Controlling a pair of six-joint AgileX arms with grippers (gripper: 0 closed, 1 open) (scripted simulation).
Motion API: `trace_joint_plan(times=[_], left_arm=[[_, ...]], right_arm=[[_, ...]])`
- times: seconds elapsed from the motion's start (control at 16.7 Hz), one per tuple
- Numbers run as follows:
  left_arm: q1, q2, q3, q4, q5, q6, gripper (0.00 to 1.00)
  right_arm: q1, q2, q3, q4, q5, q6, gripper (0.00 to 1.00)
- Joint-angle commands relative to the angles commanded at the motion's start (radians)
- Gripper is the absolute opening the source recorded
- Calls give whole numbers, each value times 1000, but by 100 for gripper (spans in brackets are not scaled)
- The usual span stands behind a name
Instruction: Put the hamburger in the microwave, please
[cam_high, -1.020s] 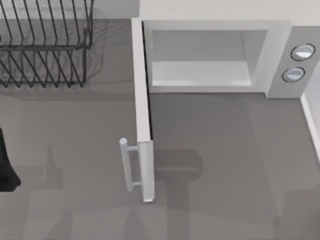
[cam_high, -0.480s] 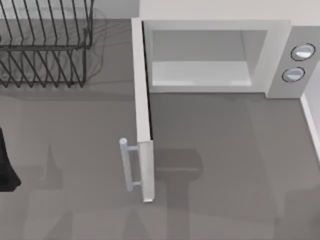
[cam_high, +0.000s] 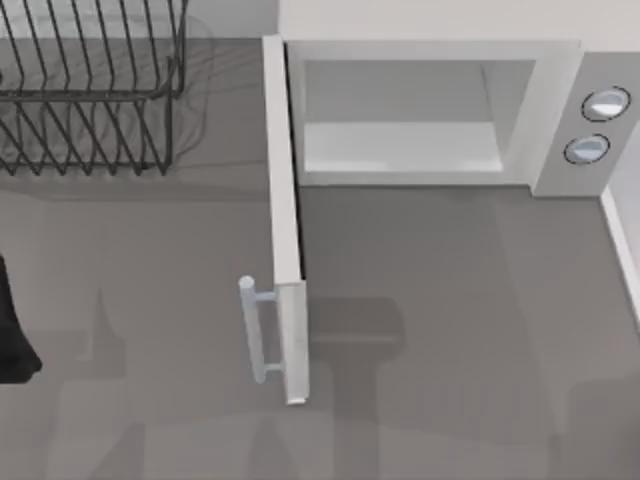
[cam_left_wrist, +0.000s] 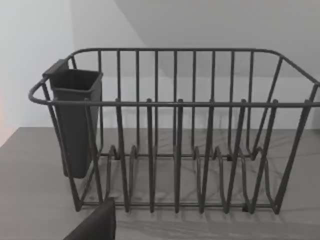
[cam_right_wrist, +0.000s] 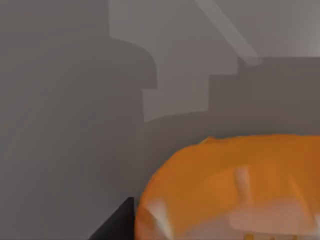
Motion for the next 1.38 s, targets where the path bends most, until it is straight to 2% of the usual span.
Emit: trace_joint_plan(times=[0.48, 0.54, 0.72, 1.14, 1.38], left_arm=[[0, 0, 0, 0, 0, 0, 100], [0, 0, 0, 0, 0, 0, 100], [0, 0, 0, 0, 0, 0, 100], [0, 0, 0, 0, 0, 0, 100], [0, 0, 0, 0, 0, 0, 100]], right_arm=[[0, 0, 0, 0, 0, 0, 0], [-1, -72, 48, -111, -21, 14, 0], [-4, -83, 76, -151, -21, 13, 0], [-6, -199, 277, -494, -21, 4, 0], [-6, -247, 342, -580, -20, 6, 0]])
